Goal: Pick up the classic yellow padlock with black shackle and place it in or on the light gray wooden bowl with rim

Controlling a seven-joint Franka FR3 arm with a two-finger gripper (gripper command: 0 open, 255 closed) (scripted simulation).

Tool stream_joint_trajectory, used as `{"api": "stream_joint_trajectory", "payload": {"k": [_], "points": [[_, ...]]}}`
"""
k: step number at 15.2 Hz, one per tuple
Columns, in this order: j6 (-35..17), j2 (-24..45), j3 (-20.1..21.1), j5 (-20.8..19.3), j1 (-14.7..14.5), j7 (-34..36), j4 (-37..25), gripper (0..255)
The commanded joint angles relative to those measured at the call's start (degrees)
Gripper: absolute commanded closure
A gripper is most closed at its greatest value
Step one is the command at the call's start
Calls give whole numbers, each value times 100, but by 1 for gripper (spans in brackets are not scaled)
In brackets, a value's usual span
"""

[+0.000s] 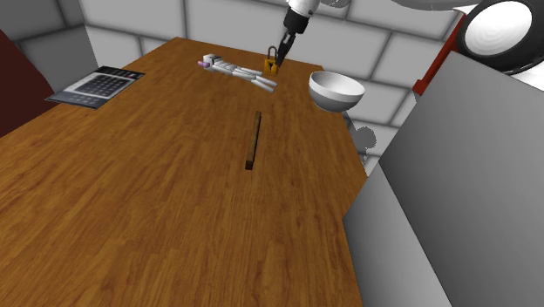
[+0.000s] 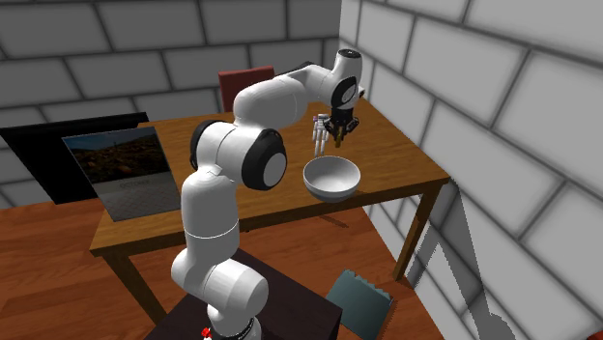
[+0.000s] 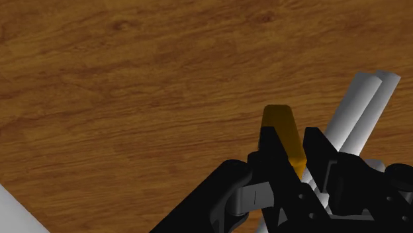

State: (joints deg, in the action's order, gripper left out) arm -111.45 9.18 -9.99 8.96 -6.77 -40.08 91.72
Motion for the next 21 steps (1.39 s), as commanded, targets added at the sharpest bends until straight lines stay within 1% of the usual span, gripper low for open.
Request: {"api": "stream_joint_trajectory", "payload": {"k": [1,12,21], "points": [[161,0,0,-10,0,26,-161,255],[1066,157,-17,-7,41,113,-1224,255],[1911,479,-32,50,114,178,-2388,255]]}}
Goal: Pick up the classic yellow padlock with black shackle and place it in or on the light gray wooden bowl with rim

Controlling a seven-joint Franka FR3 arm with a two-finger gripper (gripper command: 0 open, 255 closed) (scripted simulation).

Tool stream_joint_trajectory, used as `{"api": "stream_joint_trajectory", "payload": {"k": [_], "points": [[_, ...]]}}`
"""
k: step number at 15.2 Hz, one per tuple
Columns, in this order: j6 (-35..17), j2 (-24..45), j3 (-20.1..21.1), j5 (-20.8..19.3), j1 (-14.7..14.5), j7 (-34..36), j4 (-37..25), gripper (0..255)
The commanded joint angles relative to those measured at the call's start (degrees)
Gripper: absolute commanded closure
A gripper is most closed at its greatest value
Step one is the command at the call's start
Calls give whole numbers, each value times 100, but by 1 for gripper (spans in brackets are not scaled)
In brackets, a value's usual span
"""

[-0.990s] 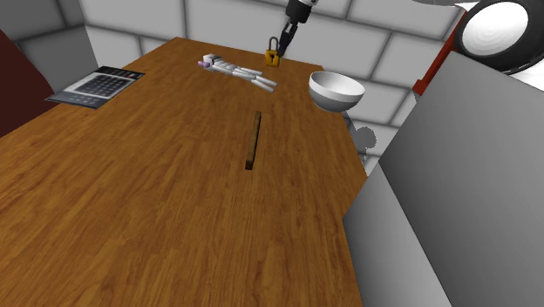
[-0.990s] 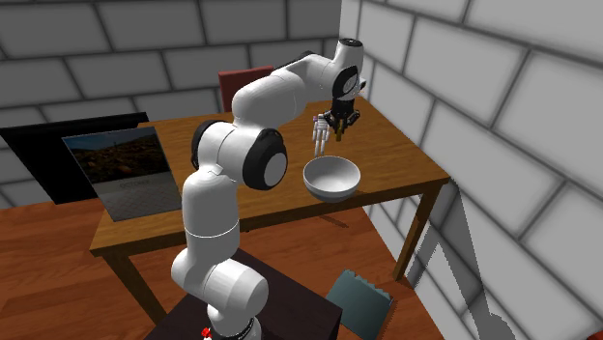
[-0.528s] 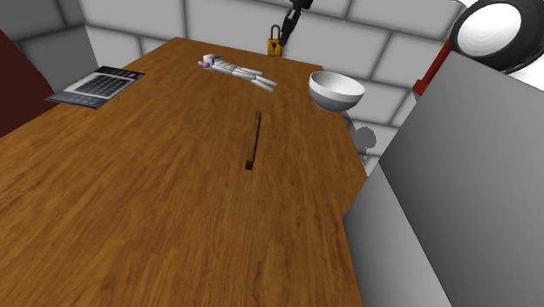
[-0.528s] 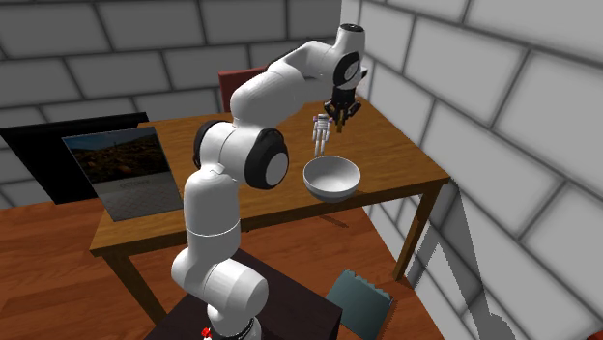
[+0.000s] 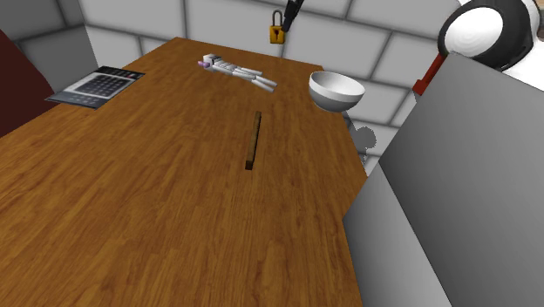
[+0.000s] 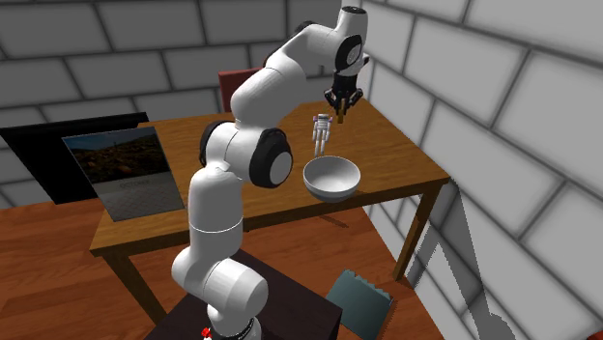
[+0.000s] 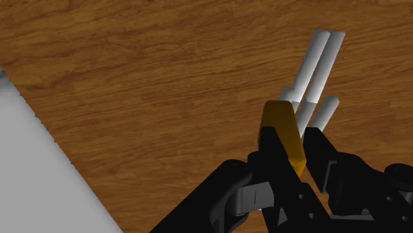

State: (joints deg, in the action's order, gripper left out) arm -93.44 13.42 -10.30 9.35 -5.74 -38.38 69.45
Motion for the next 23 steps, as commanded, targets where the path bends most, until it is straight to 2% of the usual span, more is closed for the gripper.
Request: {"api": "stream_joint_trajectory", "payload": {"k": [1,5,11,20,23], "points": [[192,95,-3,19,21,14,-284,255],[-154,-994,-63,-150,8,-140,1153,255],[-327,-2353,-144,-385,106,-348,2683,255],[-101,-4126,-323,-745,401,-707,4232,255],[-324,-4205,-324,-759,415,-722,4534,255]]}}
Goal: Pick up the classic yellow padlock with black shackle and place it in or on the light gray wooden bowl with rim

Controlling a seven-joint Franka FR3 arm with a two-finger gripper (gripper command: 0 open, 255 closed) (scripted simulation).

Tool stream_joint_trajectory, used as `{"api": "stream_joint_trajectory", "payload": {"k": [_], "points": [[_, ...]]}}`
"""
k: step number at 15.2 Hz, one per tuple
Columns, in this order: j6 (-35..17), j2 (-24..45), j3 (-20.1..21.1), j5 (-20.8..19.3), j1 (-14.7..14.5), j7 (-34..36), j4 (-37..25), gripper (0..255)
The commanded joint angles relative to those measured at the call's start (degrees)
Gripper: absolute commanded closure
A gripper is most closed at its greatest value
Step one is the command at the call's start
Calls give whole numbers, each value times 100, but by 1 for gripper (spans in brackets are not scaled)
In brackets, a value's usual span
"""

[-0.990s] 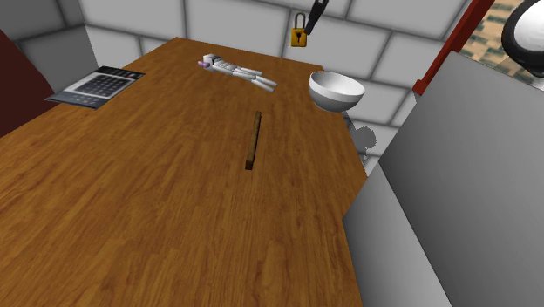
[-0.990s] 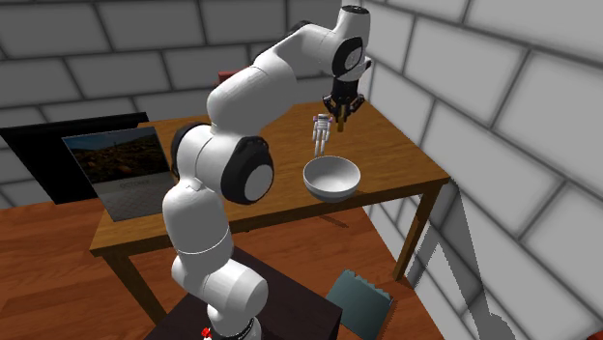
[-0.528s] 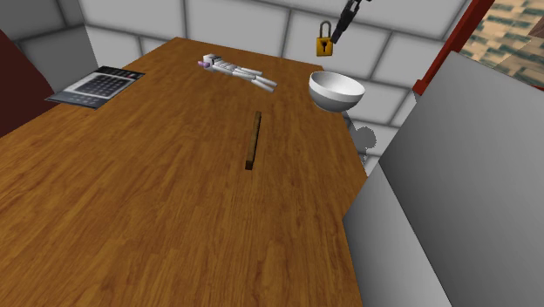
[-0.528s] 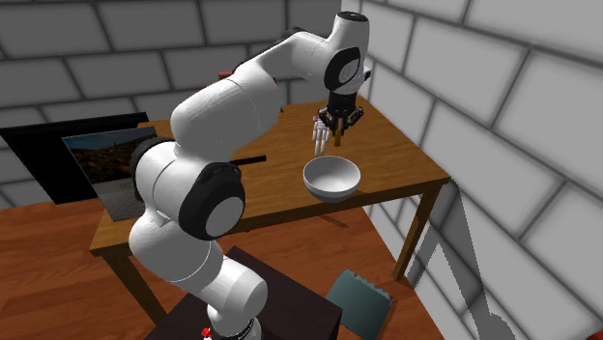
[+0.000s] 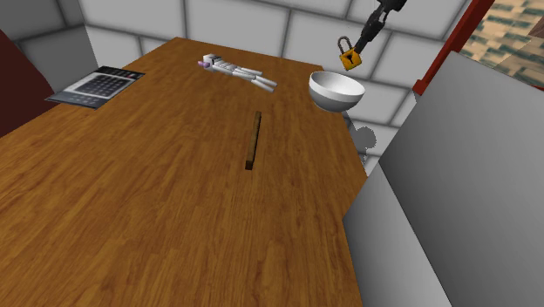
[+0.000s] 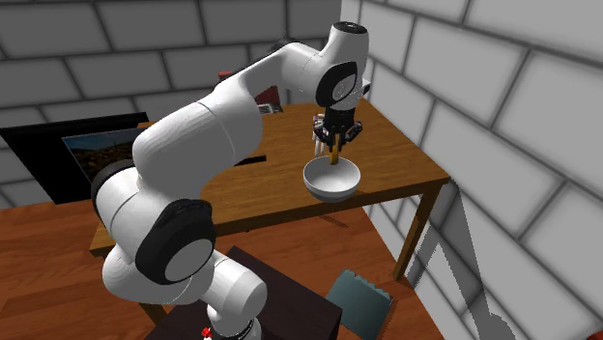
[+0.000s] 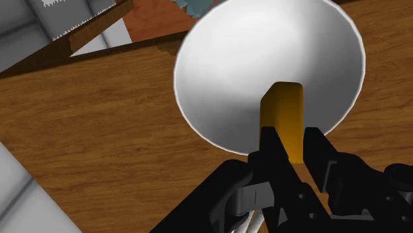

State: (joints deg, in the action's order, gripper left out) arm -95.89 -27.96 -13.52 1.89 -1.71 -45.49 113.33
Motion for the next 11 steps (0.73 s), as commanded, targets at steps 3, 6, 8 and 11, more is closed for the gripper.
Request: {"api": "stream_joint_trajectory", "payload": {"k": [3,6,8,11], "points": [[-302,-134,-4,-26,25,-27,437,255],[-524,-191,-10,-37,38,-44,716,255],[-672,-223,-15,-44,46,-56,897,255],[-898,-263,-24,-53,57,-76,1163,255]]}}
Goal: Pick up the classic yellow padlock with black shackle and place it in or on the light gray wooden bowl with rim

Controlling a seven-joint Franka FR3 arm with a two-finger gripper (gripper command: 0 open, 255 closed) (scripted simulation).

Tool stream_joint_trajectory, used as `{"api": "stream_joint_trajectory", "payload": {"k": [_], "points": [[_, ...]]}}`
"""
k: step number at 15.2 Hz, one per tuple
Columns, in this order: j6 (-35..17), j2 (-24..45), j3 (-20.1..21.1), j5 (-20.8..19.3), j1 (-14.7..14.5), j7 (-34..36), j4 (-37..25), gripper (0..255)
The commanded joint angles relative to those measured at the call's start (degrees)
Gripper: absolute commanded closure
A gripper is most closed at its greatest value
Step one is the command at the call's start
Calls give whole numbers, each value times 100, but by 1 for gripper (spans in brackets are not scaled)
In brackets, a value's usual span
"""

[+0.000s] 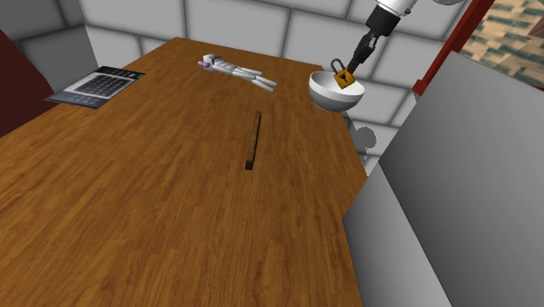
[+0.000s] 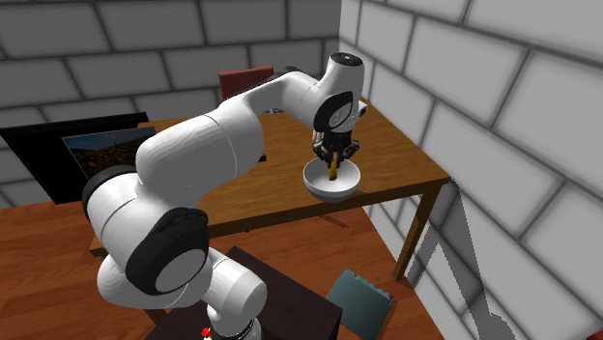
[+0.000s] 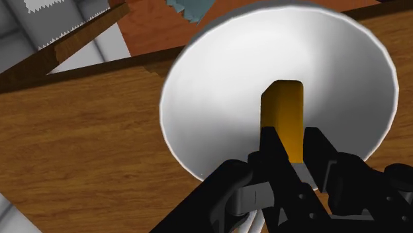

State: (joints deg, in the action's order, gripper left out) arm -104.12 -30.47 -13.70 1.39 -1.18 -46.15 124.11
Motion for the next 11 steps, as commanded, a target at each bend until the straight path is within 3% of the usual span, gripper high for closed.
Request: {"api": "stream_joint_trajectory", "payload": {"k": [1,5,6,9,11], "points": [[-75,-13,-5,-3,4,-10,86,255],[-70,-12,-5,-3,4,-9,81,255],[-70,-12,-5,-3,4,-9,81,0],[-675,235,1414,-550,996,3855,469,0],[-589,738,2240,-977,1592,6458,281,0]]}}
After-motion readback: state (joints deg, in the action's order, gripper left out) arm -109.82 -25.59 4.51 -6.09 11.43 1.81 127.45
